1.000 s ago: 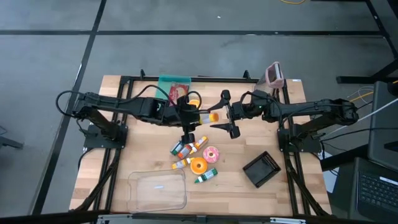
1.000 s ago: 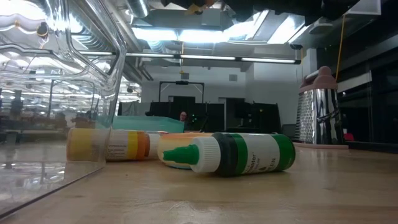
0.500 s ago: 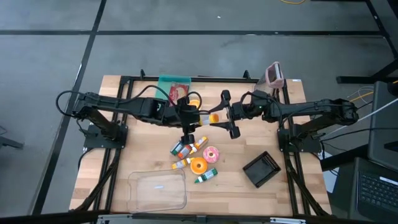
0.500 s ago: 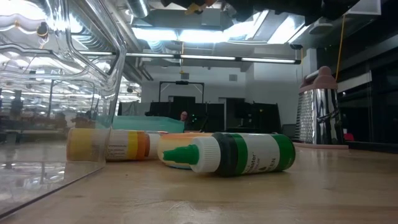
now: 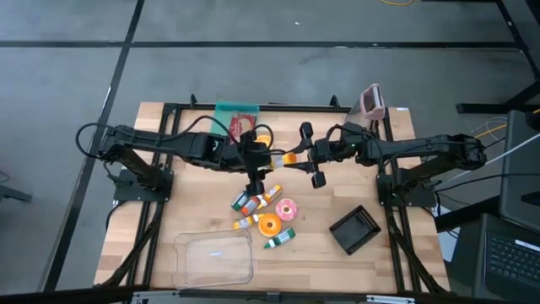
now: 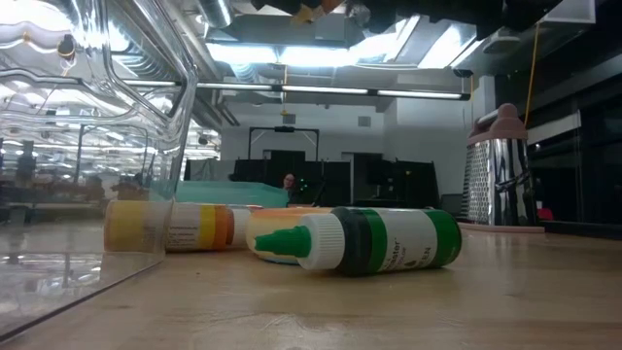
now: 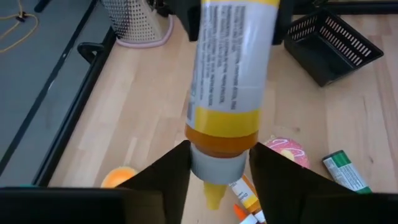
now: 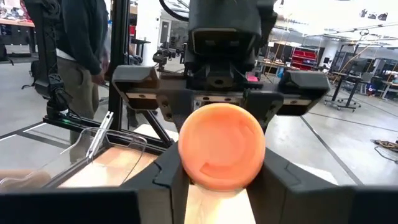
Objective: Pick & Place Food Item
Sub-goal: Put the top left yellow food coloring bottle into the transparent bin
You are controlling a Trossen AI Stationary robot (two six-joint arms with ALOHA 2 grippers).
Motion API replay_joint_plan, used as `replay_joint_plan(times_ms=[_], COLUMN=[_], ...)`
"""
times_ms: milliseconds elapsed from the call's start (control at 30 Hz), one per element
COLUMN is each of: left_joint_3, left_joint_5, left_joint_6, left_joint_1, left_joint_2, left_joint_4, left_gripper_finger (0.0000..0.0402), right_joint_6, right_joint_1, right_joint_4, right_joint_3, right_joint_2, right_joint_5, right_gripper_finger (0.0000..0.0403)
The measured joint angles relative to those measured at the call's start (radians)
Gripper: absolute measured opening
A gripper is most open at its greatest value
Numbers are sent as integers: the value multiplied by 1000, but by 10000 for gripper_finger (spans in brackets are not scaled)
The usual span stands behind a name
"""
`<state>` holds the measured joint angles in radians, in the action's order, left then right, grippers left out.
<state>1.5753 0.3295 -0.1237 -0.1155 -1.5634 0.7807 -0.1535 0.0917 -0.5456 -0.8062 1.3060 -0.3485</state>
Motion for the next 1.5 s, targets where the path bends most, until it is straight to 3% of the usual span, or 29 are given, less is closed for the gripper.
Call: replay_joint_plan(times_ms=[133,300,567,767,967,1167,1267,1333,1433,1500], left_joint_3=[0,-1,-1,-1,-1,-1,-1,-1,-1,1], left_joint_5=[34,154,547,907,1112,1109,1016,890,576,465], left_joint_6=[7,6,-17,-50,-85,-109,-3,175,485,633], left_joint_1=[-18,-66,-233,-378,-457,-461,-465,-475,-486,-479], left_joint_2=[0,26,80,84,84,84,83,80,79,80], left_joint_4=[-2,-2,-31,-27,-22,-36,-163,-352,-670,-790], left_gripper_finger=[170,171,176,176,177,175,170,165,159,157], right_joint_6=[0,-1,-9,11,35,93,95,95,98,118], right_joint_1=[0,0,0,0,0,0,0,0,0,0], right_joint_4=[-1,-4,-130,-280,-481,-588,-598,-598,-599,-616], right_joint_3=[0,0,0,0,0,0,0,0,0,0], right_joint_2=[0,0,0,0,-1,-1,-1,-1,-1,0], right_joint_5=[0,39,45,45,-3,-92,-112,-113,-125,-143], right_gripper_finger=[133,130,131,131,131,131,131,131,131,131])
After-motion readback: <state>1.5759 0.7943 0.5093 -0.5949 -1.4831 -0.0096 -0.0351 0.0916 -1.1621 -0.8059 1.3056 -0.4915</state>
